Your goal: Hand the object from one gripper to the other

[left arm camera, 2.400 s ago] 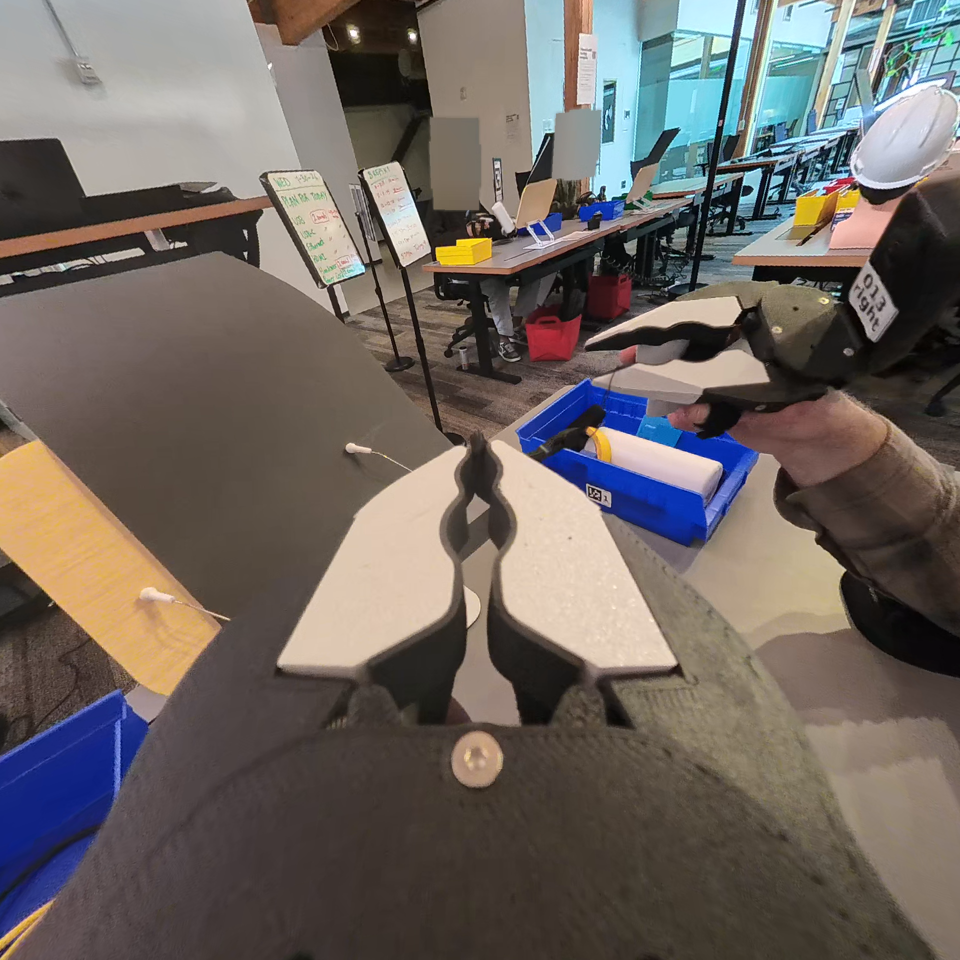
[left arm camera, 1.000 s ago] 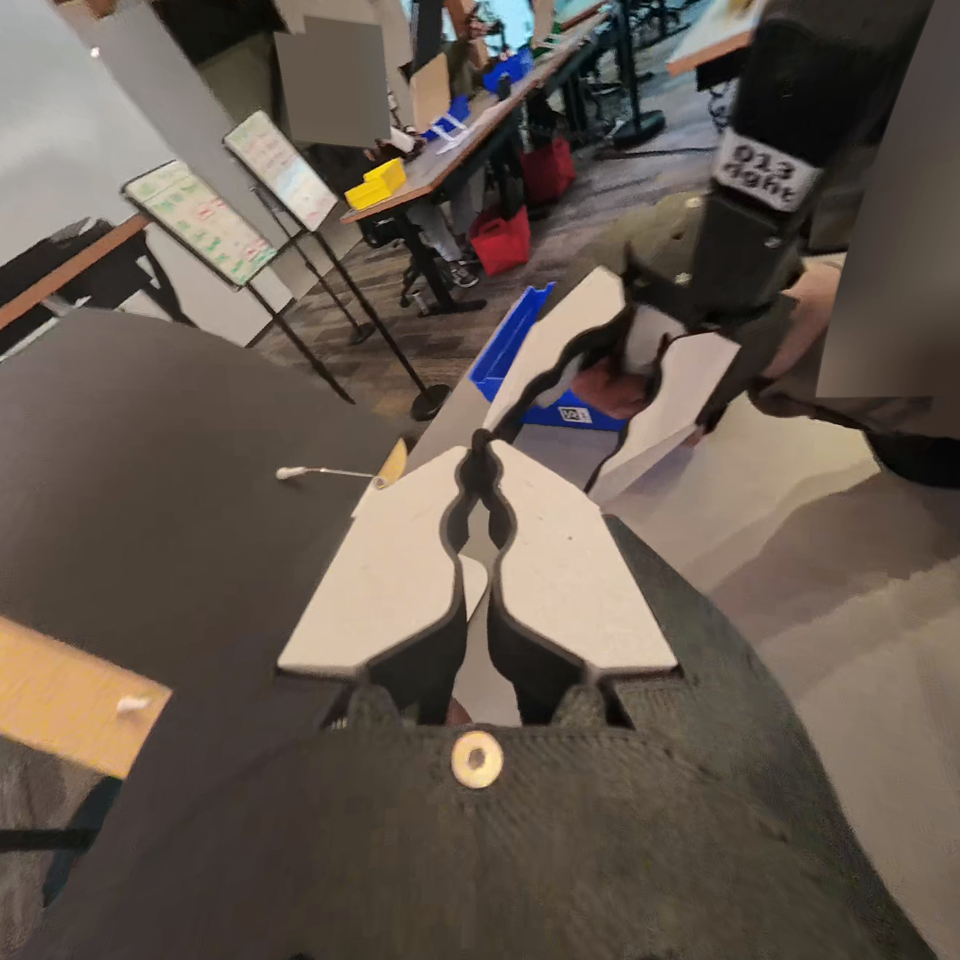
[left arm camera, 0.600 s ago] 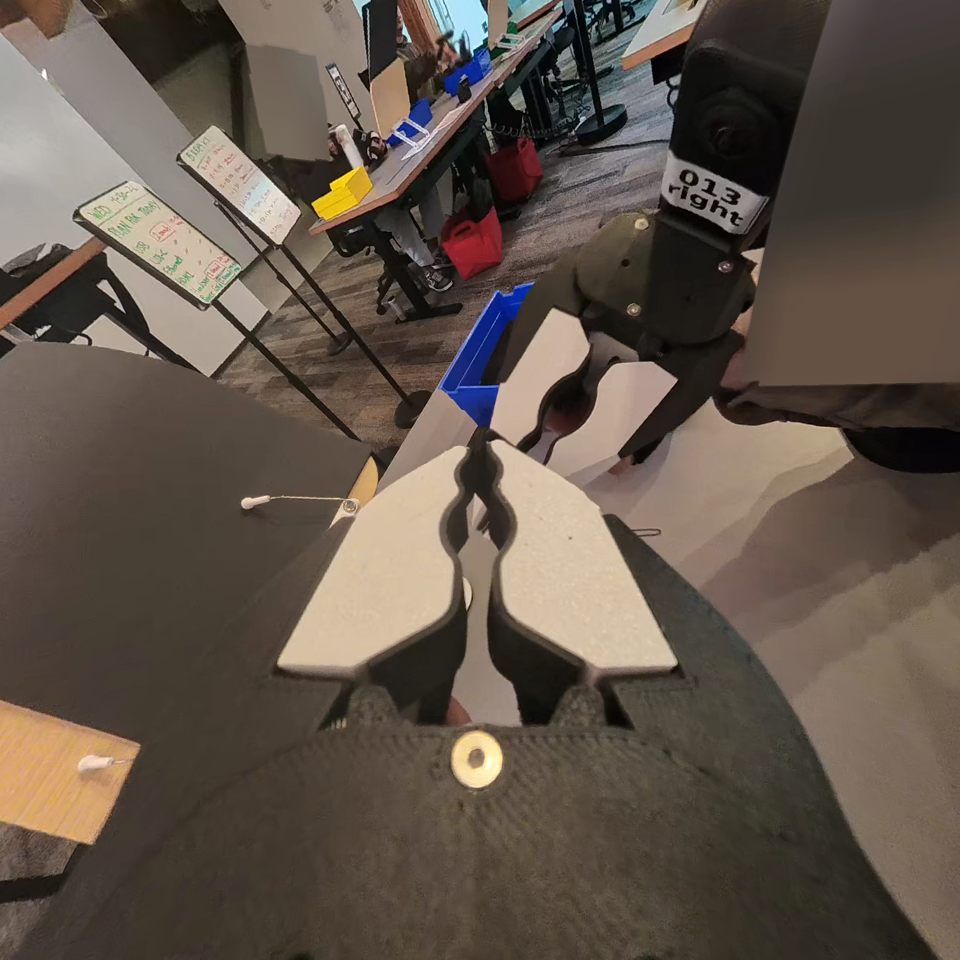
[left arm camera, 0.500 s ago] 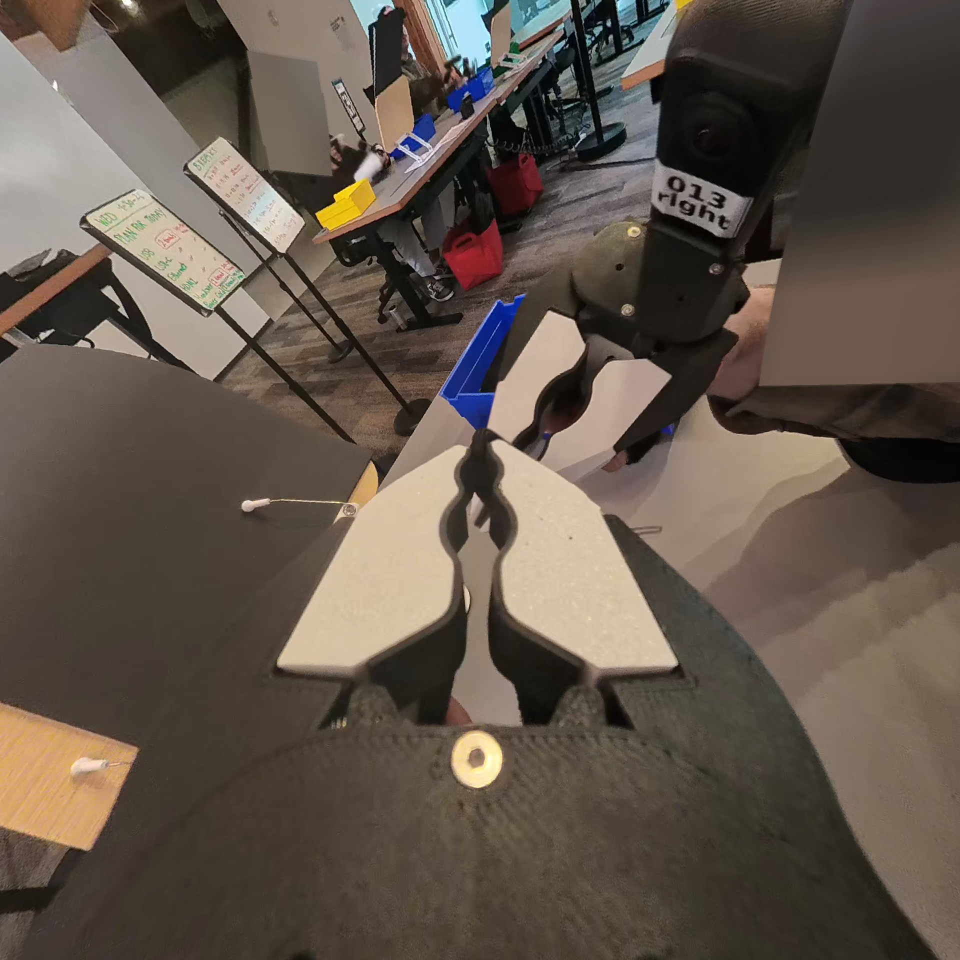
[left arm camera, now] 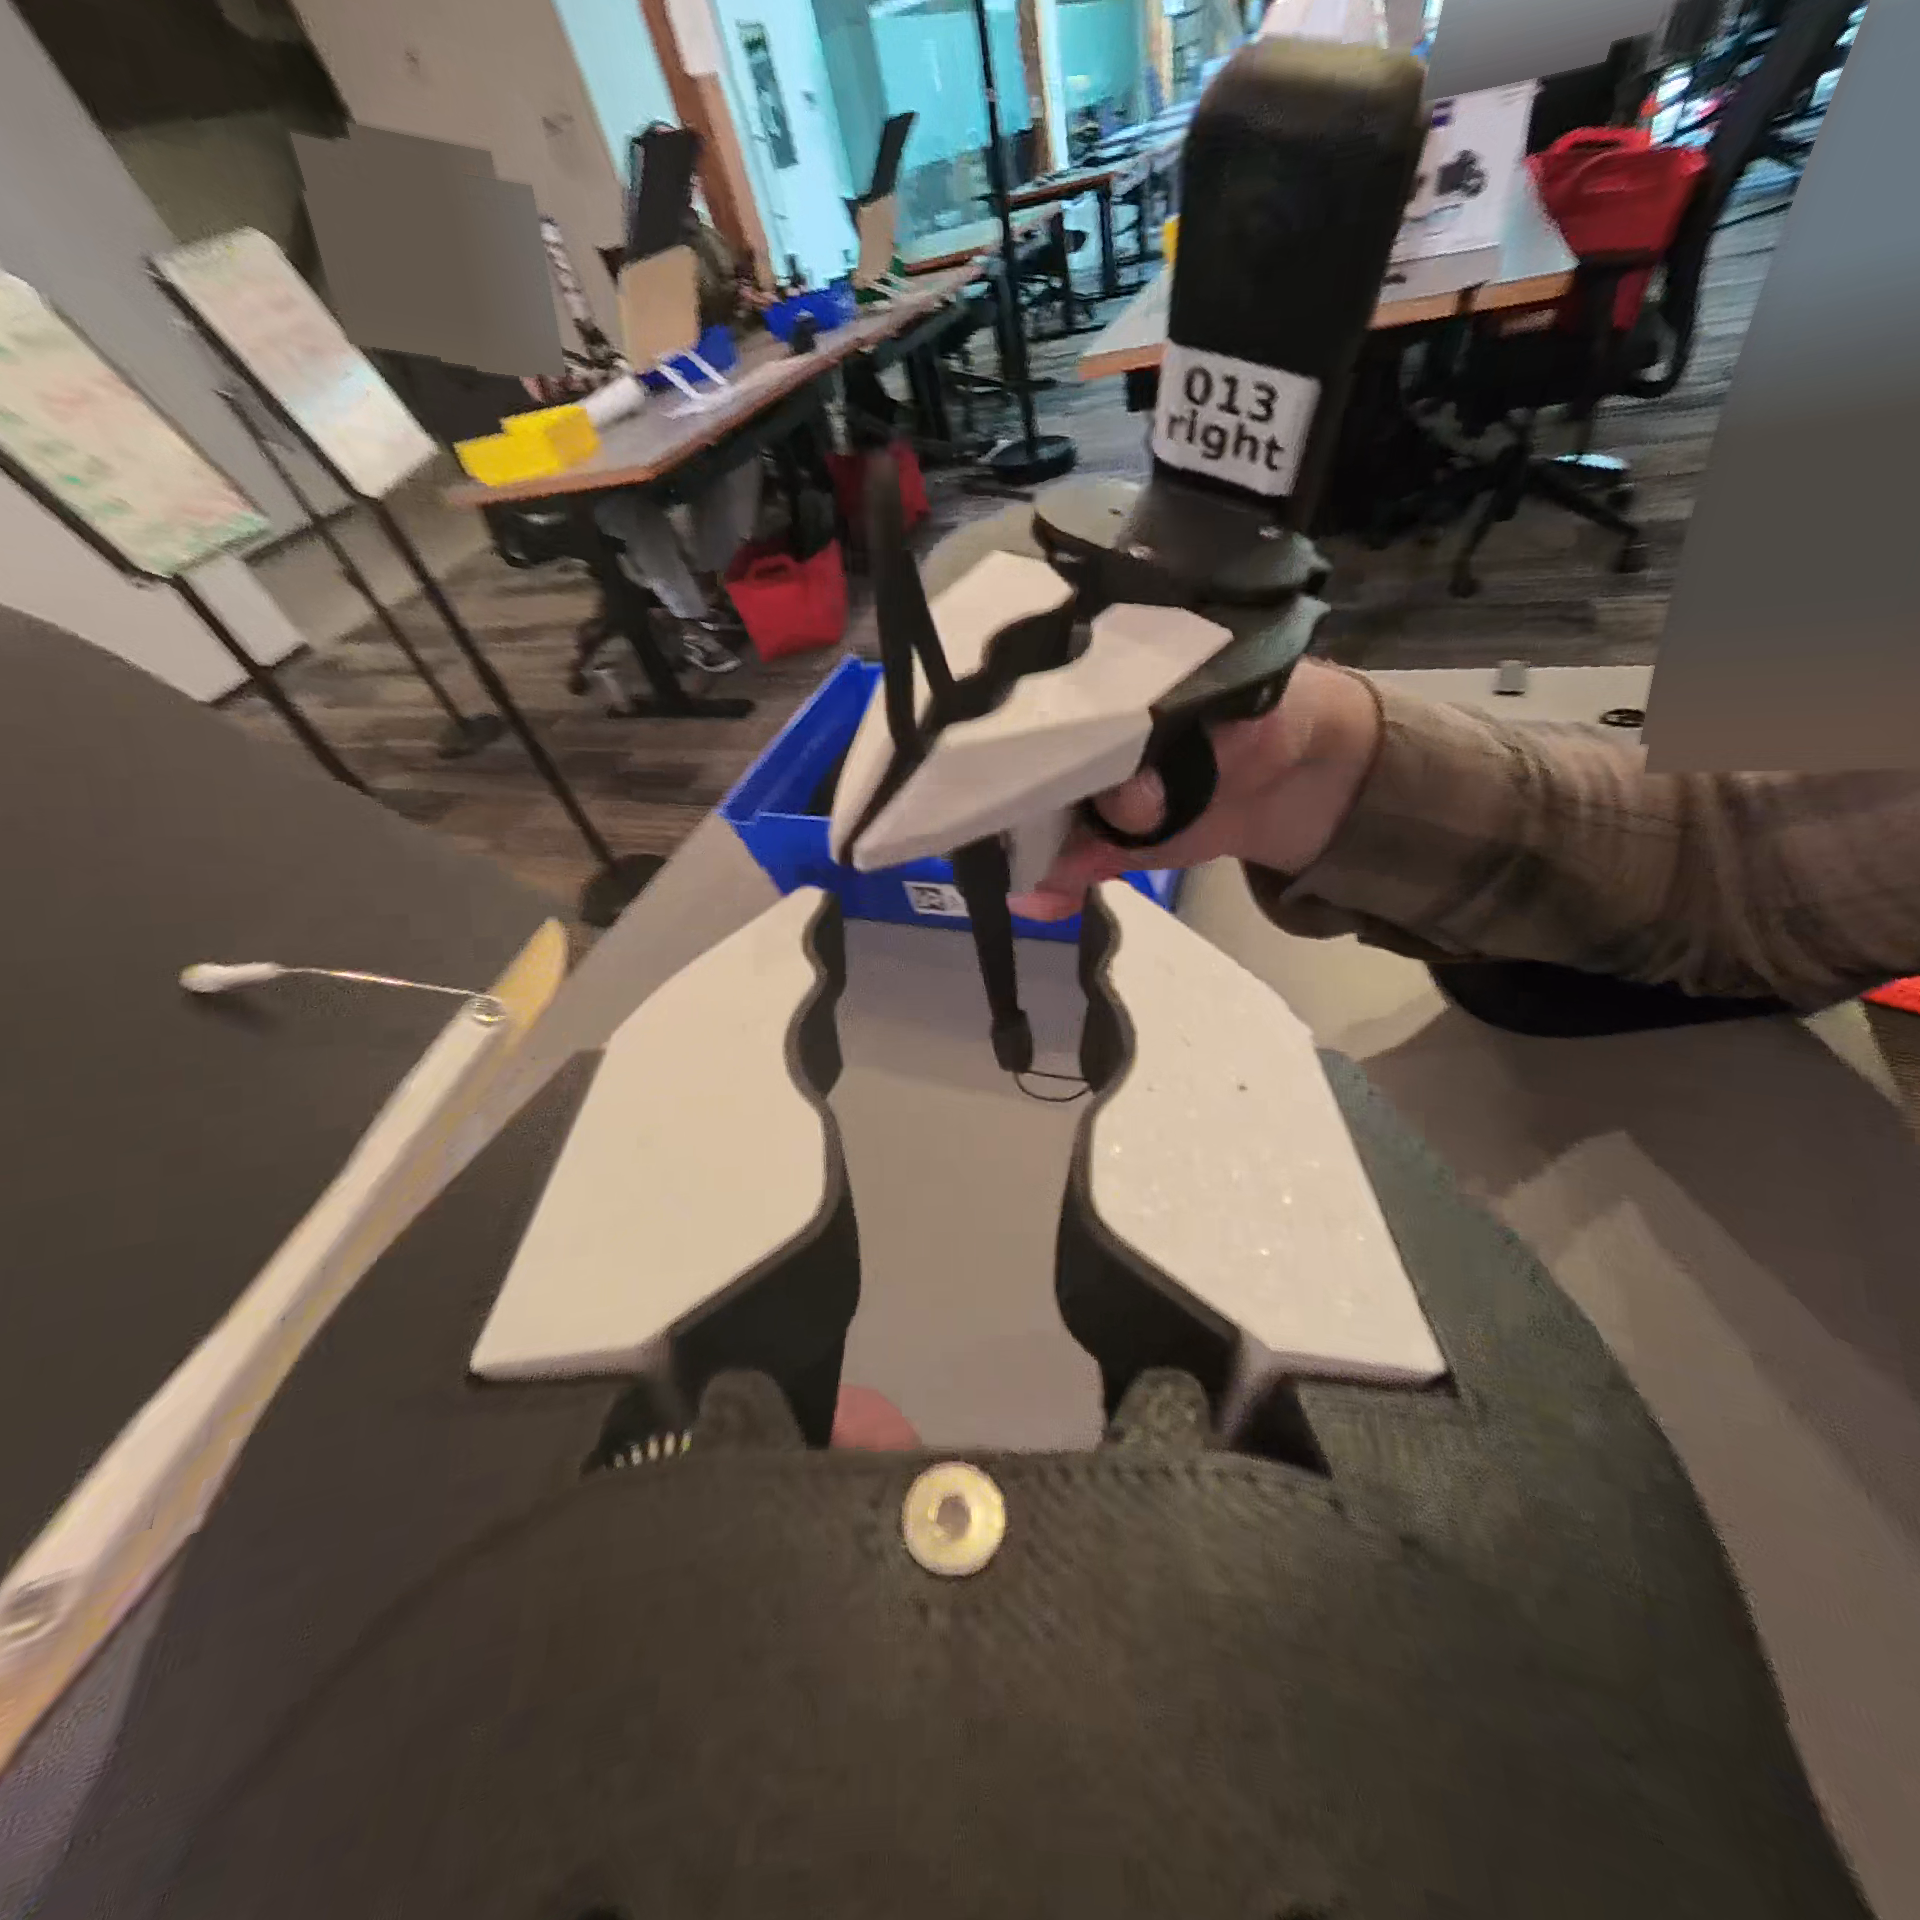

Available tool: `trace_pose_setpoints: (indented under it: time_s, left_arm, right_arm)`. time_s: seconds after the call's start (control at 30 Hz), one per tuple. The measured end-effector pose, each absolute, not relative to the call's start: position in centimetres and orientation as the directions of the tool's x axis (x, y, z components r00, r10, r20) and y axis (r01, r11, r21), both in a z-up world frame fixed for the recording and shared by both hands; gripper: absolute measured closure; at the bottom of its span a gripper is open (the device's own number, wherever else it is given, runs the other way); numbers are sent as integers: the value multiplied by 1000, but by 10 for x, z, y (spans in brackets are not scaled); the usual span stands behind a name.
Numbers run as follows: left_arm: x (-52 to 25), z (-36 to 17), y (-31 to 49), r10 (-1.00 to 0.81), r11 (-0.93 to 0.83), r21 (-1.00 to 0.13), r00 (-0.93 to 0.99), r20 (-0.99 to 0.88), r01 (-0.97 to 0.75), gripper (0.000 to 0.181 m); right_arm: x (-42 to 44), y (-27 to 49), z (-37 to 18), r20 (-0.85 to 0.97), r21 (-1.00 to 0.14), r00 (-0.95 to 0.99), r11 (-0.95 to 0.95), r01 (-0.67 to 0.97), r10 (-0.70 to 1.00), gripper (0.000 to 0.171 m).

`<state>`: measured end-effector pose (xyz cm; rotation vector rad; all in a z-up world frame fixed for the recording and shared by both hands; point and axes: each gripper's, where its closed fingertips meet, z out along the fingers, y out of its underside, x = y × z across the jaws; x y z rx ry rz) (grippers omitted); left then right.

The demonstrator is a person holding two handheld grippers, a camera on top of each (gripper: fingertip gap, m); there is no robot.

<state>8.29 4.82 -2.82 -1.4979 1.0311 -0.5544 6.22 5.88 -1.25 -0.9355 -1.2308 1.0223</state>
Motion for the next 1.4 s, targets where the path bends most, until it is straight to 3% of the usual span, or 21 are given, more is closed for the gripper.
trace_pose_setpoints:
  time_s: [0.2,0.33,0.43,0.53,0.63,0.7,0.83,1.03,1.17,1.4]
  left_arm:
    - [102,-50,50,-907,-1,-976,412,-90,-216,141]
    - [115,-58,51,-918,-25,-980,392,-55,-197,155]
    - [120,-66,52,-918,-10,-977,388,-75,-211,177]
    - [116,-67,54,-905,16,-972,411,-113,-233,178]
    - [97,-58,65,-803,154,-926,502,-320,-344,179]
    - [72,-47,79,-596,303,-777,527,-606,-551,179]
    - [38,-11,82,-162,424,-345,304,-939,-837,178]
    - [44,17,64,272,421,291,-186,-944,-859,178]
    - [54,7,60,377,397,508,-368,-850,-765,179]
    - [66,-8,56,432,376,617,-458,-777,-691,179]
  right_arm:
    - [61,51,-7,224,-957,-13,217,-193,975,171]
    - [64,45,-1,215,-950,-42,199,-241,976,171]
    - [64,42,-2,227,-947,-51,208,-244,973,171]
    - [64,40,-2,254,-943,-52,235,-236,966,171]
    - [68,36,-1,314,-927,-39,298,-226,949,170]
    - [71,37,-2,309,-937,-59,293,-187,949,143]
    - [80,47,-7,204,-975,-120,190,-114,972,128]
    - [76,38,-17,9,-997,-268,-10,-71,963,128]
    - [64,25,-24,-49,-996,-323,-69,-50,945,130]
    - [50,26,-33,-126,-990,-307,-138,-18,943,151]
